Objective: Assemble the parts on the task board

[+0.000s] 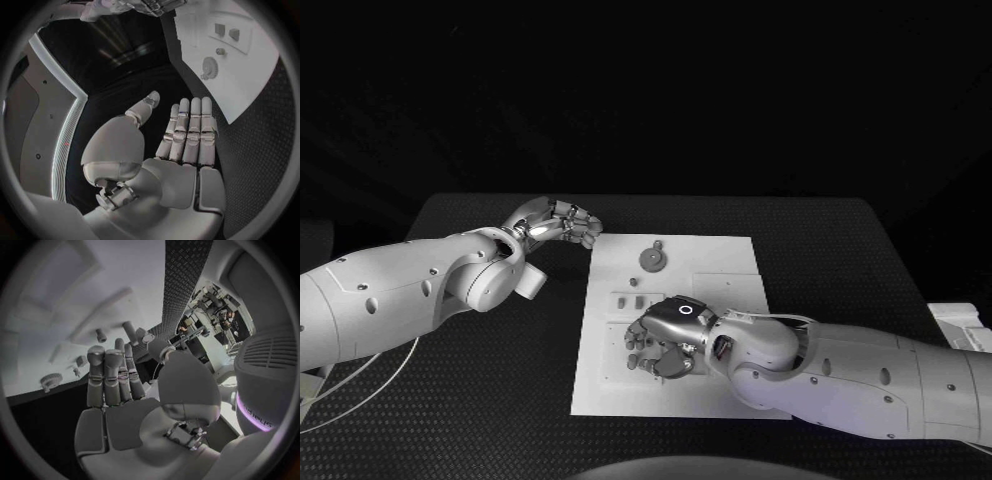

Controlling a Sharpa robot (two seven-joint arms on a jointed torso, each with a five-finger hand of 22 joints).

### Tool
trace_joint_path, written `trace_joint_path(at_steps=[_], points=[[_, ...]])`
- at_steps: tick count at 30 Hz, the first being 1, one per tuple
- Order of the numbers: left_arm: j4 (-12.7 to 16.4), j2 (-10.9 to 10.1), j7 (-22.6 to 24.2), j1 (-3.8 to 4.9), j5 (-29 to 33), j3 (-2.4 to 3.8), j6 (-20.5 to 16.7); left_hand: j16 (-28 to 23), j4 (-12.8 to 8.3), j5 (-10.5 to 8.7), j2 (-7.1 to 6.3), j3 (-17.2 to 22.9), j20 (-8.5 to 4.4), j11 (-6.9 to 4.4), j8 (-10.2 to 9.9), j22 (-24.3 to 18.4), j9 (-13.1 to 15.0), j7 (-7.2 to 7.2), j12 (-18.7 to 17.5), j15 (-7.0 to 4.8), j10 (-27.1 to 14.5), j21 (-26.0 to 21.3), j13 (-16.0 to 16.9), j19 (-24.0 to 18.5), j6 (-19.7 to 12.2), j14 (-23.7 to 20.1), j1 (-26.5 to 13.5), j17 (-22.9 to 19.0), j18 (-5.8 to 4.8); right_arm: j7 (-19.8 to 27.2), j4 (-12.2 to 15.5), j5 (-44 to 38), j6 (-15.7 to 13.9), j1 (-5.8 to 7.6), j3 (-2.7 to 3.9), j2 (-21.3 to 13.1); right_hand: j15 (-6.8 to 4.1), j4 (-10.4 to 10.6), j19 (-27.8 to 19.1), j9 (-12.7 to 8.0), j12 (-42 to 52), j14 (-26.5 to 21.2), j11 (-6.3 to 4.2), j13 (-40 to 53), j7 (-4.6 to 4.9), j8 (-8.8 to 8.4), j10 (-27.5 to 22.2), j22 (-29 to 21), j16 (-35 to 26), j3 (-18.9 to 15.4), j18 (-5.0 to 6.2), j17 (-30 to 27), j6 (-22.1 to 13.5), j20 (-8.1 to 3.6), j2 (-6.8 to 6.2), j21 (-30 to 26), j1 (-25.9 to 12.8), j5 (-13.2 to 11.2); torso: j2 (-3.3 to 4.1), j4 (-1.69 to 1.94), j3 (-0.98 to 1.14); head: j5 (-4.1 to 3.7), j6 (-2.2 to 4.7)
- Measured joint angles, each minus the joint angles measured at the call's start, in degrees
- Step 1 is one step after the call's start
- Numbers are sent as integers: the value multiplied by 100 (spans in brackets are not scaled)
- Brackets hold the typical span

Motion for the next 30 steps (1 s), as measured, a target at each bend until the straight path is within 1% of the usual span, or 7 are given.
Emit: trace_joint_path(at_steps=[7,12,17,24,26,28,30], points=[[-24,3,3,0,2,0,-2,0,0,0,0,0,0,0,0,-3,0,0,0,0,0,0,0,0,0,0,0,0,0,111,201,581,-183,327,340,-363,-47,134,57,-6,5,68,-55,3,17,0,100,19,31,-54,0,0,-18,-36,-30,37,-30,0,-3,0,-4,-43,70],[-49,6,6,0,3,0,-4,0,0,0,0,0,0,0,0,-2,0,0,0,0,0,0,-5,0,0,0,0,0,0,128,150,1354,-109,663,471,-788,-129,209,131,19,248,166,-175,178,51,88,305,32,30,-98,-6,-2,22,-68,50,51,-110,0,-4,0,-5,-81,112],[-87,13,6,0,5,0,-4,0,0,0,0,0,0,0,0,-2,0,0,0,0,0,0,-5,0,0,0,0,0,0,7,-35,1879,320,891,470,-1172,-256,379,151,174,744,232,-236,852,-58,231,506,31,29,-193,-30,-22,231,-70,77,59,-325,0,-8,0,-8,-120,136],[-112,37,6,0,9,0,-5,0,0,0,0,0,0,0,0,-2,1,0,0,0,0,0,-5,0,0,0,0,0,0,-444,59,2406,1226,911,438,-1687,-481,946,297,582,2604,389,-582,3385,-294,358,517,155,255,-250,-27,183,396,-215,30,180,-937,0,-8,-7,-3,-148,154],[-118,36,6,0,10,0,-5,0,0,0,0,0,0,0,0,-2,0,0,0,0,0,0,-10,0,0,0,0,0,-1,-635,145,2566,1497,914,380,-1826,-530,1020,346,669,3018,399,-637,3805,-313,369,469,214,422,-240,-26,342,414,-264,36,284,-1023,0,-4,-8,2,-151,149],[-124,35,5,0,11,-1,-5,0,0,0,0,0,0,0,0,-2,1,0,0,0,0,0,-10,0,0,0,0,0,-1,-823,205,2734,1772,909,319,-1955,-568,1094,379,754,3347,421,-634,4101,-324,370,428,227,604,-221,-26,512,424,-297,47,415,-1107,0,-2,-11,5,-155,143],[-131,36,4,0,11,-1,-4,0,0,0,0,0,0,0,0,-1,1,0,0,0,0,0,-10,0,0,0,0,0,0,-986,235,2889,2036,909,258,-2061,-581,1169,419,837,3582,434,-657,4301,-382,390,407,227,747,-236,-26,658,464,-337,102,532,-1233,0,-2,-12,5,-162,135]])
